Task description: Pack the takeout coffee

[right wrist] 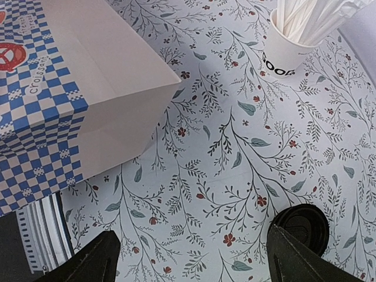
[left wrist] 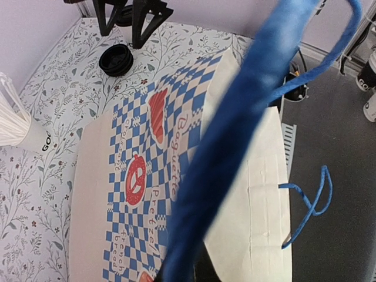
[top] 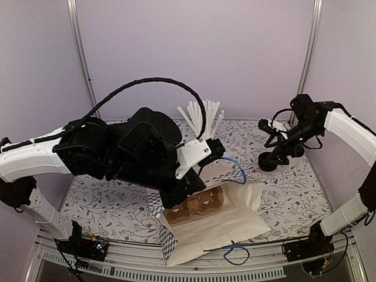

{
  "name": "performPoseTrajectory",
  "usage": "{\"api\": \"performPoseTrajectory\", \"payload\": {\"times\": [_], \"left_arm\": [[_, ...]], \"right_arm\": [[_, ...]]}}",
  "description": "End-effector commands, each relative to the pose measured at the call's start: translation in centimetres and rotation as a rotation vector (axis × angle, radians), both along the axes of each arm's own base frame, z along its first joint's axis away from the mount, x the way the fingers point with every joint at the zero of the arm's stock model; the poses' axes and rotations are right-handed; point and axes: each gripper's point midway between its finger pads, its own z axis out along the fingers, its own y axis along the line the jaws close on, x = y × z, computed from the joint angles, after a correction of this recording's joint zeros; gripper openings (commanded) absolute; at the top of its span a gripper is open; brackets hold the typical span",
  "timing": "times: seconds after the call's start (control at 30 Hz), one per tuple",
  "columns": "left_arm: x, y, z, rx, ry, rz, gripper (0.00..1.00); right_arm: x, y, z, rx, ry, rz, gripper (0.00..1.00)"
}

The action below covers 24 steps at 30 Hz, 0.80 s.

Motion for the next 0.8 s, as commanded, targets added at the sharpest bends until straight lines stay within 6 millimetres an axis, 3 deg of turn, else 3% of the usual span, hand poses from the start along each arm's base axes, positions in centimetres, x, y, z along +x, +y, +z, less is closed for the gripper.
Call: {"api": "performPoseTrajectory", "payload": {"times": [0.0, 0.13, 0.23, 0.4, 0.53, 0.63, 0.77], "left_arm": [[1.0, 0.7, -0.1, 0.040, -0.051, 0.028, 0.01], [4.0, 1.6, -0.1, 0.057, -0.084, 0.082, 0.01], [6.5, 2.5, 0.5, 0.051, -0.131, 0.132, 0.06], [11.1, 4.0, 1.1, 0.027, -0.178, 0.216, 0.39], [14.8, 5.6, 1.5, 0.015, -0.209, 0.327, 0.57], [16.4, 6.5, 2.6, -0.015, -0.230, 0.378, 0.64], [16.9, 7.3, 4.4, -0.048, -0.269, 0.390, 0.74]], "right_arm": [[-0.1, -0.2, 0.7, 0.006, -0.035, -0.021, 0.90], [0.6, -0.8, 1.0, -0.019, -0.063, -0.047, 0.90], [1.3, -1.3, 1.4, -0.030, -0.079, -0.076, 0.90], [2.3, -2.3, 1.2, -0.050, -0.076, -0.118, 0.90], [3.0, -2.9, 1.7, -0.045, -0.081, -0.148, 0.90], [3.5, -3.6, 2.1, -0.034, -0.079, -0.169, 0.90], [4.9, -5.9, 1.9, -0.059, -0.076, -0.237, 0.90]]}}
